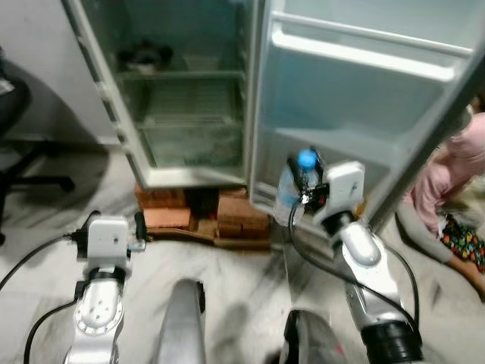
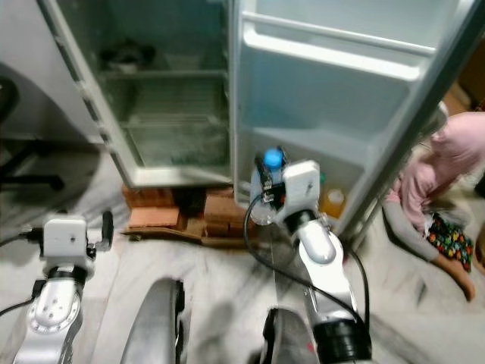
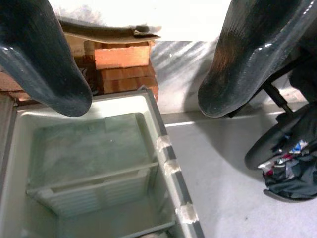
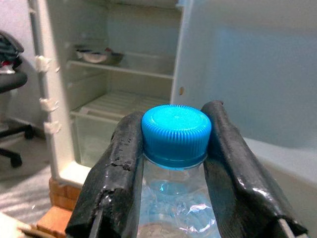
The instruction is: Restocking fridge
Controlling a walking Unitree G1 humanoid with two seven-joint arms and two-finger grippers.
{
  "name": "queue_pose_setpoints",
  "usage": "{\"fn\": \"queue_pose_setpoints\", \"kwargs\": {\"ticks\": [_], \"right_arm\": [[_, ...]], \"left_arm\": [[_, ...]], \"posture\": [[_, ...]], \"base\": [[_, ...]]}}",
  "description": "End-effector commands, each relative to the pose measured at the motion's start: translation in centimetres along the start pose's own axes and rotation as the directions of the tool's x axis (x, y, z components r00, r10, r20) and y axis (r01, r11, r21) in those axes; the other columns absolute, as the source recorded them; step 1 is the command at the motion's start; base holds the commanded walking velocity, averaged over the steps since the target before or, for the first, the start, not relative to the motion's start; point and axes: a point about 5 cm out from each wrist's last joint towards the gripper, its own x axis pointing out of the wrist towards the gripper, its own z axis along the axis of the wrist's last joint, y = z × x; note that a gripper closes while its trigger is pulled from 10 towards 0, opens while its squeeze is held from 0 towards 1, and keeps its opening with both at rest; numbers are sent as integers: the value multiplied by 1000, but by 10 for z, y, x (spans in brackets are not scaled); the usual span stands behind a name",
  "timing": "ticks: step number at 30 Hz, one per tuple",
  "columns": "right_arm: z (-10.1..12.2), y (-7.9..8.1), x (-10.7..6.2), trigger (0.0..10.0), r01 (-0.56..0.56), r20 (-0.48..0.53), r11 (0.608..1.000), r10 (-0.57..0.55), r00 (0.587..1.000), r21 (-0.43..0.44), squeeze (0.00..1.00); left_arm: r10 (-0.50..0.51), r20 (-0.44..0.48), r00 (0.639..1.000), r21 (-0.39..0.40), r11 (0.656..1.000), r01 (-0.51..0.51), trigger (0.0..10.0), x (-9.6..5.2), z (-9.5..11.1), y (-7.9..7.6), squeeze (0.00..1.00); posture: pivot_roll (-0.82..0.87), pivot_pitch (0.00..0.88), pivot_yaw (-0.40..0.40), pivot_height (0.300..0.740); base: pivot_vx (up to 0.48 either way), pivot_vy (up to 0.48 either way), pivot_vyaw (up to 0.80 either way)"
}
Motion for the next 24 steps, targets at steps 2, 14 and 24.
{"fn": "queue_pose_setpoints", "kwargs": {"ticks": [2, 14, 24], "right_arm": [[11, -1, 3, 10000, -2, 52, 1000, 2, 999, -18, 0], [12, -1, 3, 10000, -19, 54, 1000, 20, 998, -21, 0], [12, 2, 3, 10000, -50, 55, 998, 52, 997, -30, 0]], "left_arm": [[4, 51, 999, 3, 1000, -4, 10000, 6, 12, 1, 0], [13, 51, 999, -5, 1000, -13, 10000, 6, 12, 1, 0], [9, 52, 999, -11, 1000, -9, 10000, 6, 13, 0, 0]], "posture": [[116, 118, -51, 633], [113, 123, -59, 633], [111, 124, -56, 633]], "base": [[0, 0, 0], [152, 0, 0], [304, 0, 0]]}}
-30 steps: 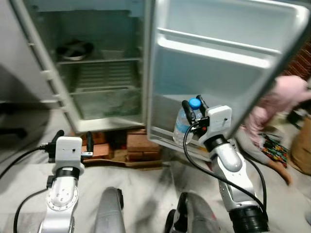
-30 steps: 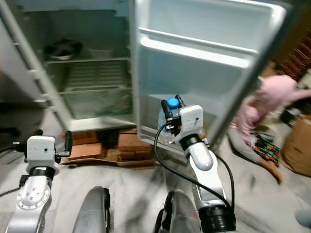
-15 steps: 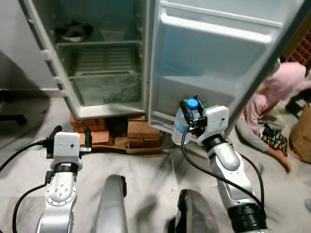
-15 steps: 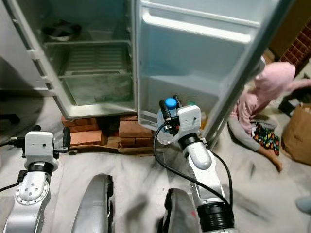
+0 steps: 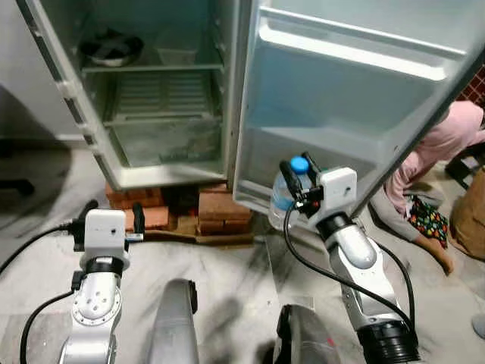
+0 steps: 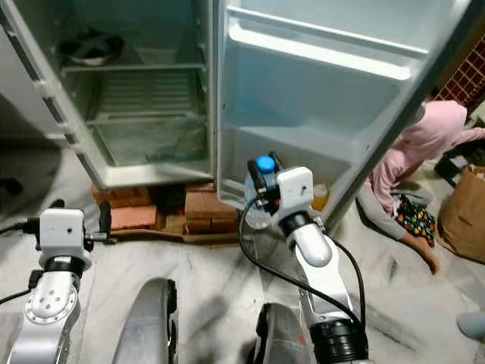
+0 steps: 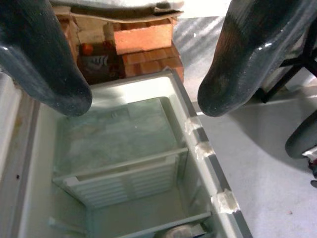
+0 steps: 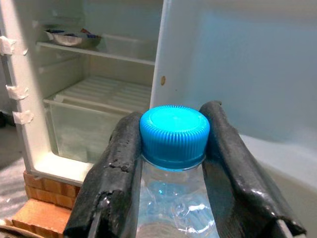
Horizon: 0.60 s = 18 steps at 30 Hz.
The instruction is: Restocking fridge
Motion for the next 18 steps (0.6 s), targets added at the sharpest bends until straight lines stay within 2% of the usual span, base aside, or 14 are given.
{"fn": "queue_pose_setpoints", "kwargs": {"ticks": [1, 18], "right_arm": [[10, -2, 1, 10000, -4, 50, 1000, 5, 999, -24, 0], [11, -1, 2, 10000, -13, 58, 1000, 14, 998, -15, 0]], "left_arm": [[-1, 14, 1000, -10, 1000, 1, 10000, 1, 4, -1, 0], [-11, 19, 1000, -12, 1000, 11, 10000, 3, 5, -4, 0]], "posture": [[111, 125, -57, 633], [111, 122, -50, 633]], "base": [[330, 0, 0], [331, 0, 0]]}}
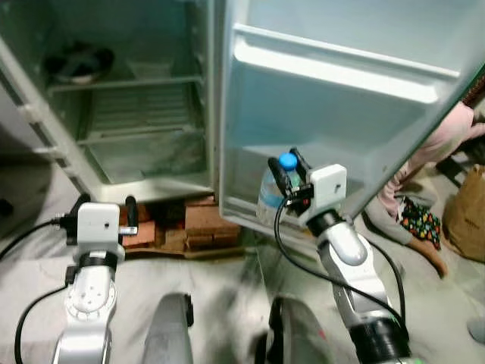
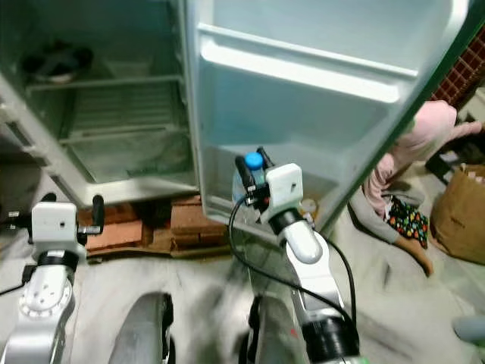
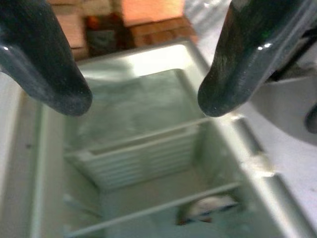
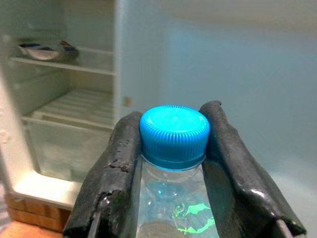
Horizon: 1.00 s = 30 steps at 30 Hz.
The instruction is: Restocking fridge
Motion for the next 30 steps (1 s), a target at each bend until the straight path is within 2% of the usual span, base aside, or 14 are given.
{"fn": "queue_pose_setpoints", "kwargs": {"ticks": [1, 9, 19, 25, 30], "right_arm": [[7, -3, 0, 10000, -1, 35, 1000, 1, 999, -11, 0], [6, -2, -1, 10000, -18, 32, 1000, 18, 999, -16, 0], [6, -4, 0, 10000, -7, 26, 1000, 7, 1000, -8, 0], [4, -8, -1, 10000, 40, 11, 998, -39, 999, -41, 0], [-1, -9, -4, 10000, 57, -11, 998, -57, 998, -30, 0]], "left_arm": [[-11, 4, 1000, 3, 1000, 11, 10000, -1, 1, -1, 0], [-13, 2, 1000, 1, 1000, 13, 10000, 1, 1, -2, 0], [-20, 3, 1000, -5, 1000, 20, 10000, 1, 1, -5, 0], [-28, -9, 1000, 1, 1000, 28, 10000, -2, -1, -5, 0], [-33, -17, 999, 8, 999, 33, 10000, -6, -2, -3, 0]], "posture": [[111, 121, -50, 633], [108, 119, -51, 633], [107, 122, -54, 633], [112, 136, -54, 633], [117, 151, -52, 633]], "base": [[330, 0, 0], [309, 0, 766], [0, 0, 0], [0, 0, 0], [0, 0, 0]]}}
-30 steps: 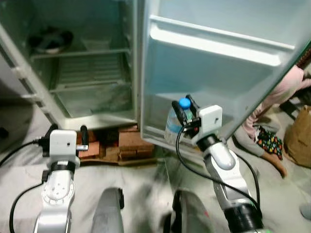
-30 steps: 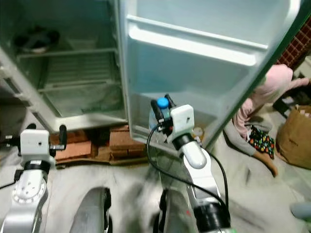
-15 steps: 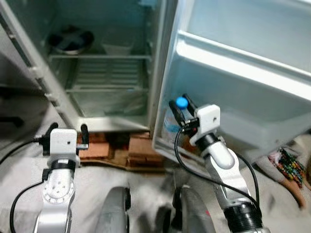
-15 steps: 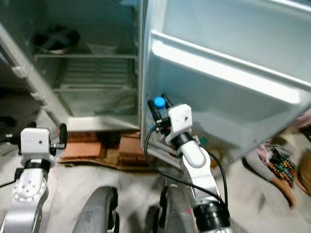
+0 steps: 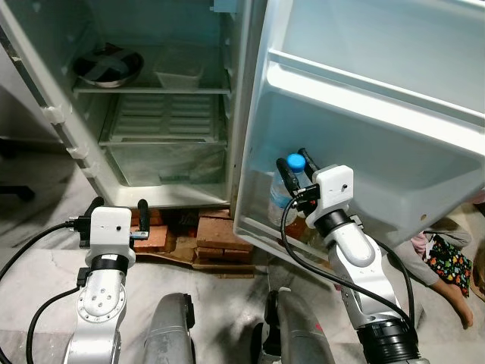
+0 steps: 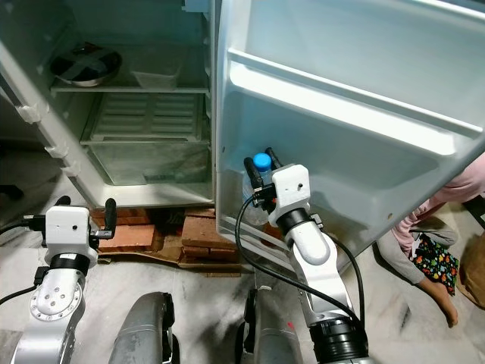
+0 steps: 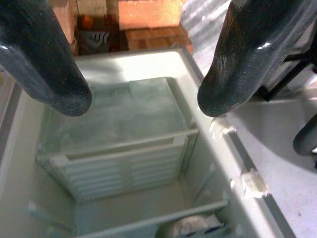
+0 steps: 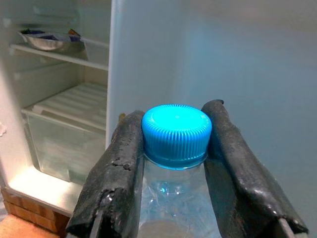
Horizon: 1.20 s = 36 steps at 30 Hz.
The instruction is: Restocking fridge
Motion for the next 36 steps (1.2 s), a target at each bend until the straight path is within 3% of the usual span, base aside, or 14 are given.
{"fn": "queue_pose_setpoints", "kwargs": {"ticks": [1, 13, 21, 27, 29, 34, 36], "right_arm": [[0, -2, -2, 10000, 16, -1, 1000, -16, 1000, 2, 0], [0, 1, 1, 10000, 0, 3, 1000, 0, 1000, 21, 0], [3, 9, 12, 10000, -52, 32, 999, 51, 998, 7, 0], [10, 17, 30, 10000, -98, 55, 995, 100, 994, -26, 0], [15, 20, 41, 10000, -81, 87, 992, 89, 992, -100, 0], [19, 25, 53, 10000, -98, 100, 993, 104, 990, -59, 0], [26, 30, 69, 10000, -87, 129, 993, 97, 987, -76, 0]], "left_arm": [[-8, 3, 1000, 4, 1000, 8, 10000, -2, 3, 1, 0], [-4, 14, 1000, 12, 1000, 4, 10000, -5, 9, 4, 0], [-4, 15, 1000, 16, 1000, 4, 10000, -6, 12, 4, 0], [35, -19, 999, 31, 999, -35, 10000, -13, 8, 12, 0], [39, -53, 998, 22, 999, -38, 10000, -20, 4, 17, 0], [34, -86, 996, 30, 999, -32, 10000, -26, -2, 23, 0], [49, -107, 993, 32, 998, -46, 10000, -28, -4, 29, 0]], "posture": [[119, 154, -52, 628], [133, 183, -51, 549], [143, 202, -49, 549], [159, 228, -48, 549], [158, 241, -48, 549], [164, 253, -47, 549], [181, 271, -49, 549]], "base": [[0, 0, 0], [0, 0, 0], [0, 0, 0], [0, 0, 0], [0, 0, 0], [0, 0, 0], [0, 0, 0]]}}
